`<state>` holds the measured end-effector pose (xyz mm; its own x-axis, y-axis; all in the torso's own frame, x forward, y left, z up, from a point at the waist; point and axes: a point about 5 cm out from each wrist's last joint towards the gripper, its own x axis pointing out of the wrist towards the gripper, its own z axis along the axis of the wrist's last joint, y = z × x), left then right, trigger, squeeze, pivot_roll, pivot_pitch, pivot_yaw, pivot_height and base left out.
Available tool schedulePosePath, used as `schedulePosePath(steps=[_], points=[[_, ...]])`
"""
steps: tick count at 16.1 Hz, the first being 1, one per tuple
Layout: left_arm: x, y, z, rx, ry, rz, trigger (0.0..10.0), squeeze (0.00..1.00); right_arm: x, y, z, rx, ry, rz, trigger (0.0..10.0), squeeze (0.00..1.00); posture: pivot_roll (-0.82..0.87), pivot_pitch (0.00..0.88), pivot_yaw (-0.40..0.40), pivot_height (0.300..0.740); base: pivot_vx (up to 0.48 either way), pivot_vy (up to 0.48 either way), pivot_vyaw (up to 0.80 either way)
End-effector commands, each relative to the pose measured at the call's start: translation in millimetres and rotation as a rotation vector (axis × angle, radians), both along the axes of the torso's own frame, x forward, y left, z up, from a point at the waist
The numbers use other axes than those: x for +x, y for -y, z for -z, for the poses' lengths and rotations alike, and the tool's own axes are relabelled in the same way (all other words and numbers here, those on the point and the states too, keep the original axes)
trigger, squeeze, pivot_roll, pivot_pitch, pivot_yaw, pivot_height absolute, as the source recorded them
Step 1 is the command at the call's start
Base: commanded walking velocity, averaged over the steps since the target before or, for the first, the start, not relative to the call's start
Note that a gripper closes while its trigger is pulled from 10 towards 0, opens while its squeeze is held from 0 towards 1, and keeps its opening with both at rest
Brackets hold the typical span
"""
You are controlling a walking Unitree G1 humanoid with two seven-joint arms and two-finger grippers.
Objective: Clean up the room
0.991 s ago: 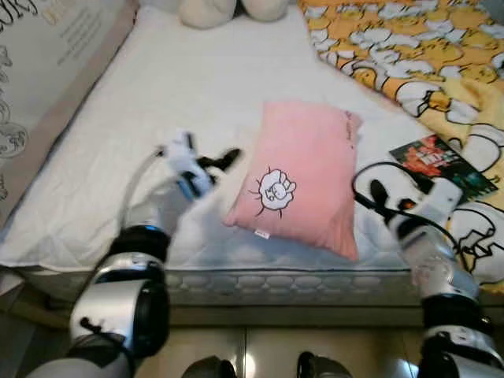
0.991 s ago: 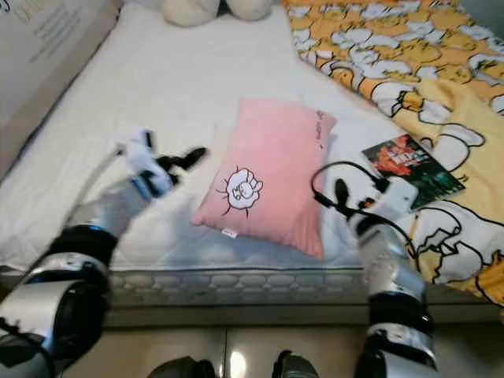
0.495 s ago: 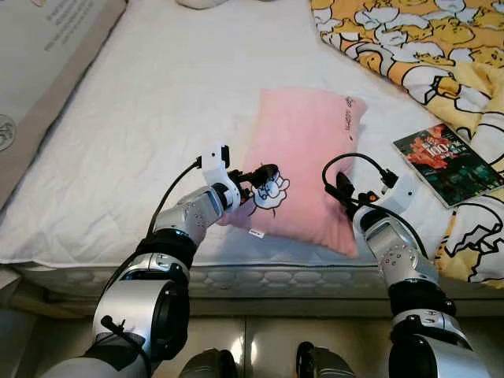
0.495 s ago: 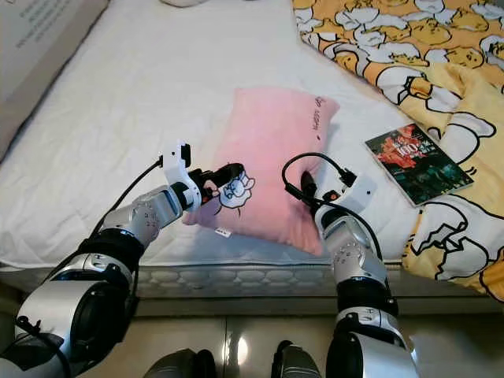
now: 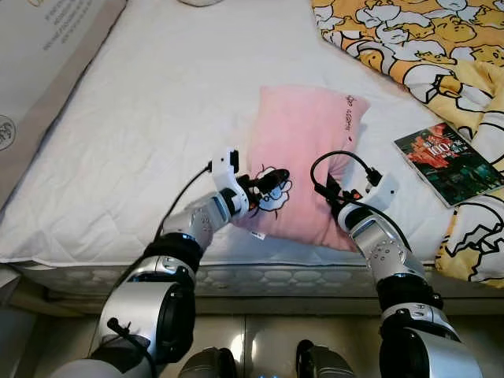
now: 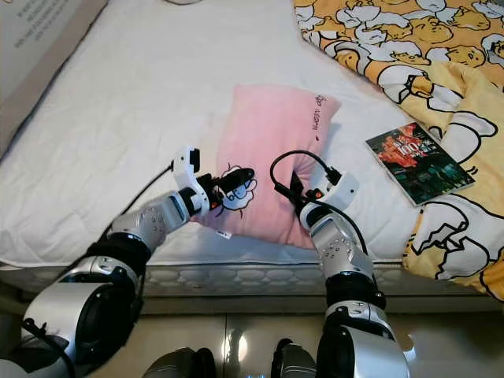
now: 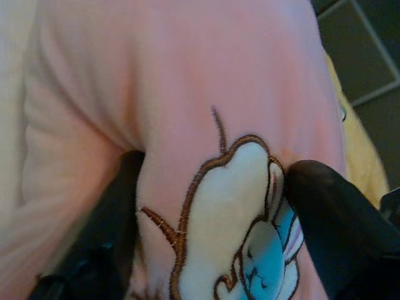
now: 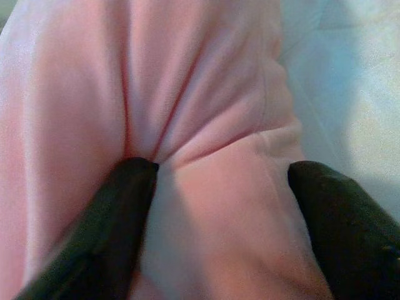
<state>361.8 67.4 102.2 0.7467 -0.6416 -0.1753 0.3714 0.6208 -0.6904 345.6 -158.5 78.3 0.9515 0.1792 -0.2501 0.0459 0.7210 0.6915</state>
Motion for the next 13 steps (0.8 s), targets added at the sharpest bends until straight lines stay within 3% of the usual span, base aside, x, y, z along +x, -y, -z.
schedulePosePath(steps=[1,4,8,11,13], points=[[-8.1,7.4,11.7,-0.046,-0.058,0.019,0.0,0.0,-2.9,-15.7,5.4,0.031,-0.02,-0.068,0.0,0.0,-0.1,0.169,0.08,0.74,0.0,0.0,0.0],[-15.0,-1.3,26.8,-0.24,-0.135,-0.122,0.0,0.0,-10.5,-4.1,12.5,0.023,-0.039,-0.057,0.0,0.0,-0.11,0.174,0.072,0.74,0.0,0.0,0.0],[-26.1,0.9,42.3,-0.273,-0.174,-0.141,0.0,0.0,-18.4,2.7,19.0,0.015,-0.056,-0.054,0.0,0.0,-0.13,0.17,0.066,0.74,0.0,0.0,0.0],[-27.0,-4.5,44.4,-0.218,-0.121,-0.123,0.0,0.0,-25.6,9.4,21.3,0.004,-0.056,-0.059,0.0,0.0,-0.13,0.167,0.067,0.74,0.0,0.0,0.0],[-26.4,-3.2,41.6,-0.229,-0.09,-0.109,0.0,0.0,-26.9,10.6,21.0,0.004,-0.052,-0.065,0.0,0.0,-0.12,0.17,0.069,0.74,0.0,0.0,0.0]])
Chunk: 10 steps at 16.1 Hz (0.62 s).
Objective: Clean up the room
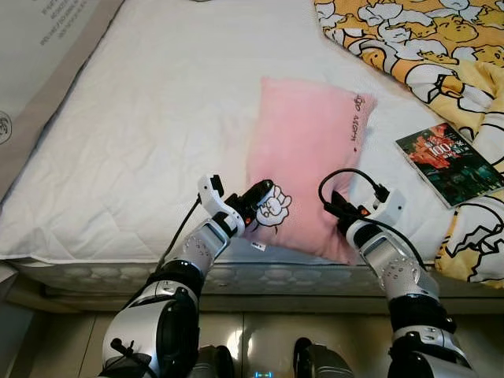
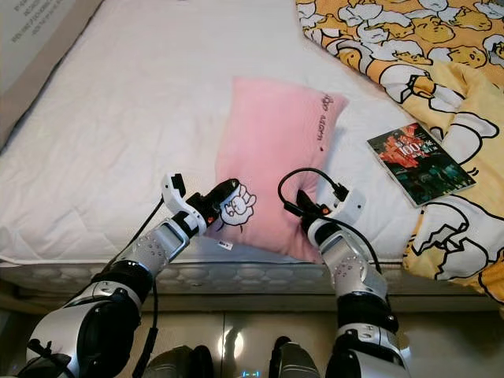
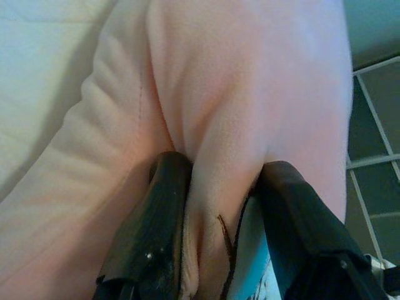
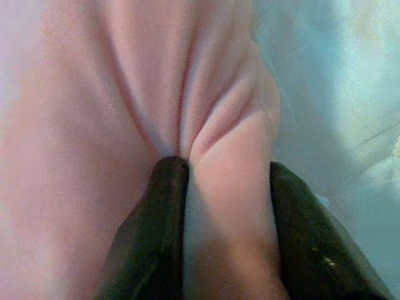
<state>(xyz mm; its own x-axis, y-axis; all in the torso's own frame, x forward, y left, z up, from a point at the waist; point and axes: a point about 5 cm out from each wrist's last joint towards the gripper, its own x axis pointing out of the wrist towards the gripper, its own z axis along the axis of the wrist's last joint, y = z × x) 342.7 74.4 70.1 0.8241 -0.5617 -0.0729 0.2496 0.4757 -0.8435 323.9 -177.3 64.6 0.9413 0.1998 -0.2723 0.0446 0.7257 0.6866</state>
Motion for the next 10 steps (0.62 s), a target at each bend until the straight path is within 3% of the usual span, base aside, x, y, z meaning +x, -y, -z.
schedulePosePath(steps=[1,6,8,10], points=[[-7.2,4.8,8.3,0.008,-0.018,0.042,0.0,0.0,-5.5,-7.5,6.8,0.011,-0.027,-0.045,0.0,0.0,-0.12,0.172,0.07,0.74,0.0,0.0,0.0],[-10.3,11.7,5.6,-0.004,0.047,0.119,0.0,0.0,-10.6,-6.2,3.9,0.026,-0.014,-0.085,0.0,0.0,-0.13,0.179,0.07,0.74,0.0,0.0,0.0],[-18.1,29.6,-1.5,-0.066,0.132,0.273,0.0,0.0,-14.5,-8.4,8.7,-0.013,-0.023,-0.133,0.0,0.0,-0.14,0.177,0.069,0.74,0.0,0.0,0.0],[-20.9,32.6,2.5,-0.04,0.125,0.272,0.0,0.0,-14.8,-1.2,8.1,-0.104,-0.009,-0.084,0.0,0.0,-0.14,0.169,0.07,0.74,0.0,0.0,0.0]])
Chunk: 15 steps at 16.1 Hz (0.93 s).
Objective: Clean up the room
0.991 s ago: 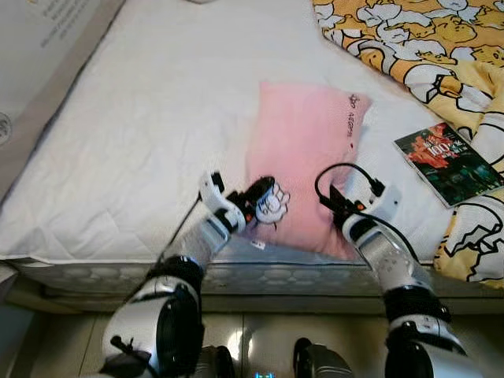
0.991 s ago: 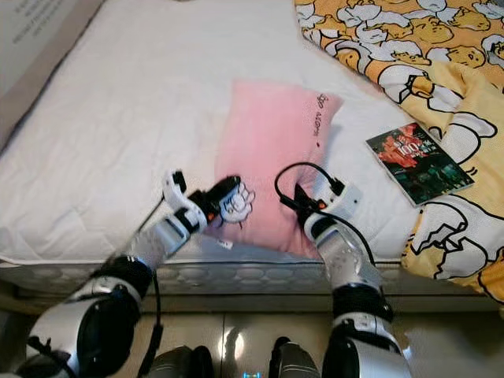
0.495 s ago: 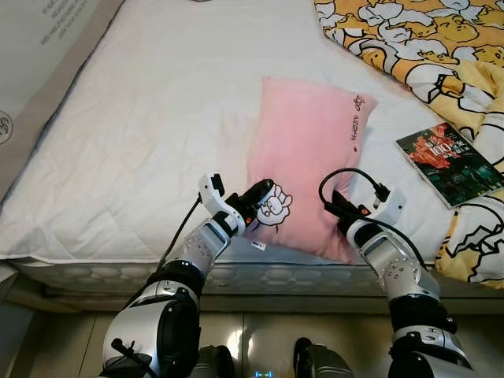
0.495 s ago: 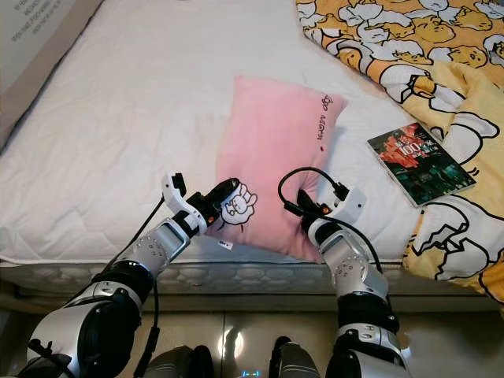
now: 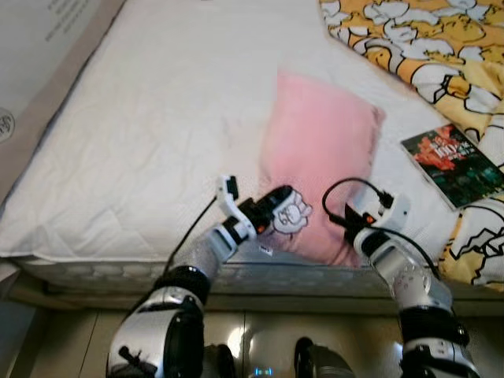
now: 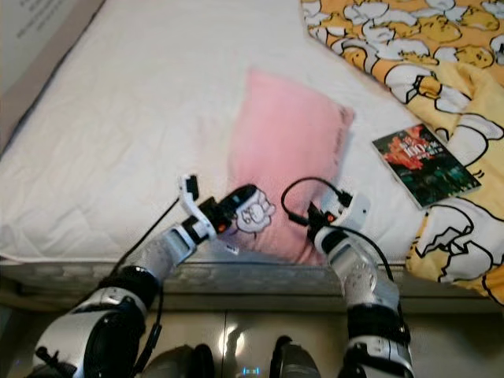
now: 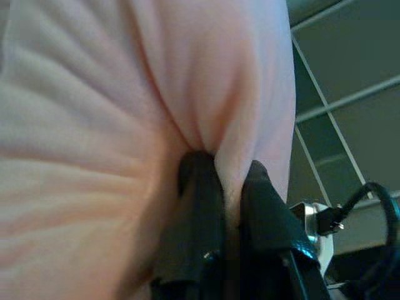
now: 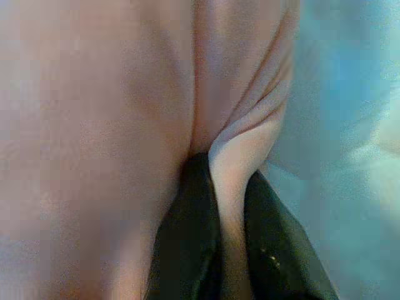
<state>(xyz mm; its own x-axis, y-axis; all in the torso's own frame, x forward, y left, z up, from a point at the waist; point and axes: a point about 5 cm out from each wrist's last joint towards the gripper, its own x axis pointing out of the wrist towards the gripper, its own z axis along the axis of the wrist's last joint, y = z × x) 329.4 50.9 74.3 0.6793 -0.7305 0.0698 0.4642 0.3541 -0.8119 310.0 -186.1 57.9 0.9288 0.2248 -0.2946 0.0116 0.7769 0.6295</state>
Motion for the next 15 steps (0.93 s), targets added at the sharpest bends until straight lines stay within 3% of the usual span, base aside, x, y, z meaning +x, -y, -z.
schedulePosePath(steps=[1,3,4,15], points=[[-7.7,8.7,7.5,0.02,-0.02,0.042,0.0,0.0,-0.6,-7.5,1.2,-0.052,0.0,-0.016,0.0,0.0,-0.14,0.164,0.071,0.74,0.0,0.0,0.0],[-7.0,2.7,8.6,0.052,-0.009,0.019,0.0,0.0,0.4,-1.1,-2.9,-0.107,0.025,0.024,0.0,0.0,-0.13,0.144,0.07,0.74,0.0,0.0,0.0],[-5.5,-7.5,8.3,0.075,0.005,-0.014,0.0,0.0,0.4,-0.3,-7.1,-0.067,0.05,0.047,0.0,0.0,-0.11,0.13,0.063,0.74,0.0,0.0,0.0],[-5.5,-7.5,8.3,0.075,0.005,-0.014,0.0,0.0,0.4,-0.3,-7.1,-0.067,0.05,0.047,0.0,0.0,-0.11,0.13,0.063,0.74,0.0,0.0,0.0]])
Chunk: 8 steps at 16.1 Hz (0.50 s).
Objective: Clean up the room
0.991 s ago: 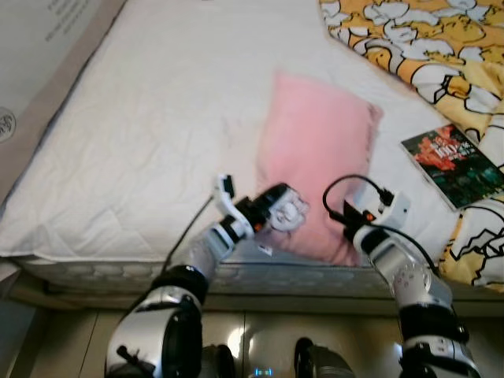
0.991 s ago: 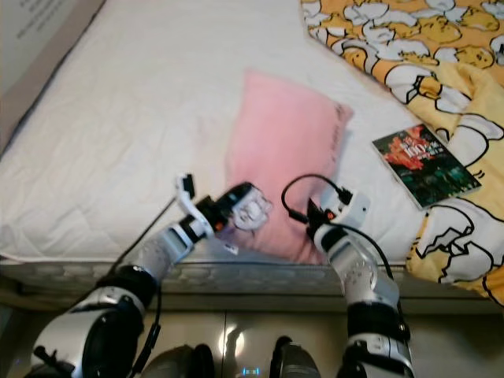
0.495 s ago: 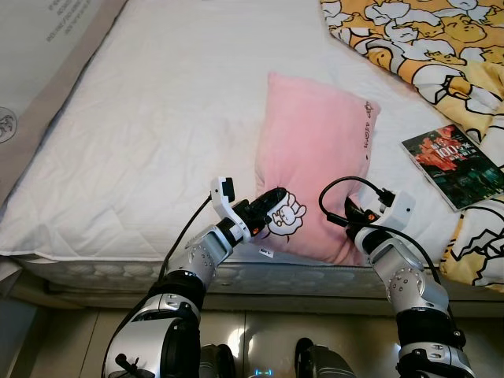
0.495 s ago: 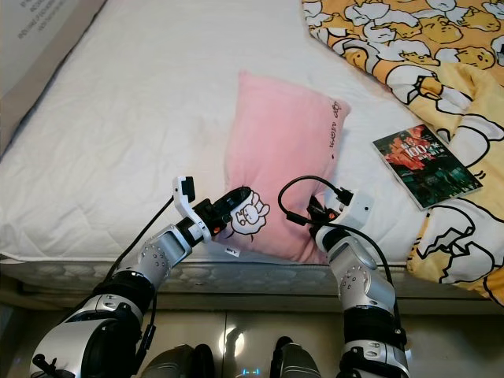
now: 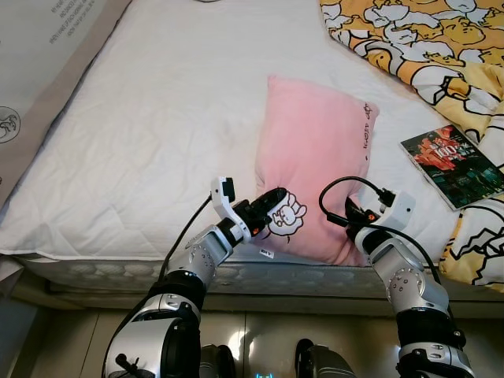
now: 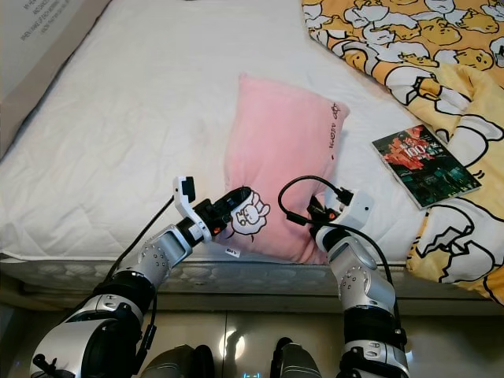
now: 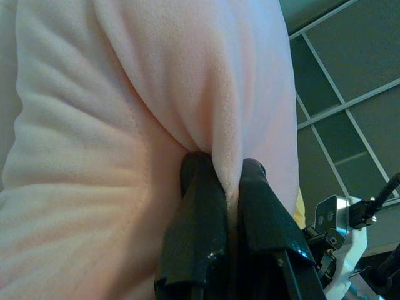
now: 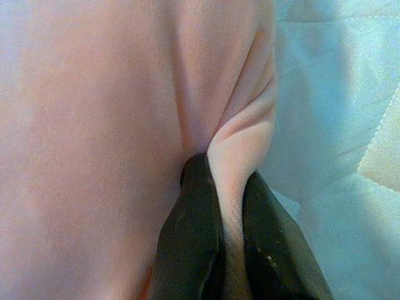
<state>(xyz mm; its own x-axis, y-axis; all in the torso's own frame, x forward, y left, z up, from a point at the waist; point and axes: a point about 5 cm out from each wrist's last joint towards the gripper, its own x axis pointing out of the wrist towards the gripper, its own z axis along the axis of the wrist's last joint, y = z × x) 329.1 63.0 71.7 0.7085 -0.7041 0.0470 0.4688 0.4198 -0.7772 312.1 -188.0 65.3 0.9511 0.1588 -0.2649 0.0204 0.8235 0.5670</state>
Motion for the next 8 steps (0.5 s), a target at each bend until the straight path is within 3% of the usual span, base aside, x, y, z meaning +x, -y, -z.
schedulePosePath(steps=[1,5,6,8], points=[[-5.1,4.6,5.7,0.018,-0.023,0.028,0.0,0.0,-1.7,-2.2,0.2,0.012,0.003,0.0,0.0,0.0,-0.11,0.13,0.063,0.74,0.0,0.0,0.0],[-5.1,4.6,5.7,0.018,-0.023,0.028,0.0,0.0,-1.7,-2.2,0.2,0.012,0.003,0.0,0.0,0.0,-0.11,0.13,0.063,0.74,0.0,0.0,0.0],[13.7,-35.9,-21.9,0.221,0.146,-0.166,0.0,0.0,18.0,-6.9,-27.4,-0.083,0.121,-0.019,0.0,0.0,0.0,0.0,-0.001,0.74,0.0,0.0,0.0],[24.1,-82.3,-73.0,0.47,0.398,-0.445,0.0,0.0,41.3,-18.7,-69.5,-0.282,0.3,-0.072,0.0,0.0,0.0,0.0,-0.001,0.74,0.0,0.0,0.0]])
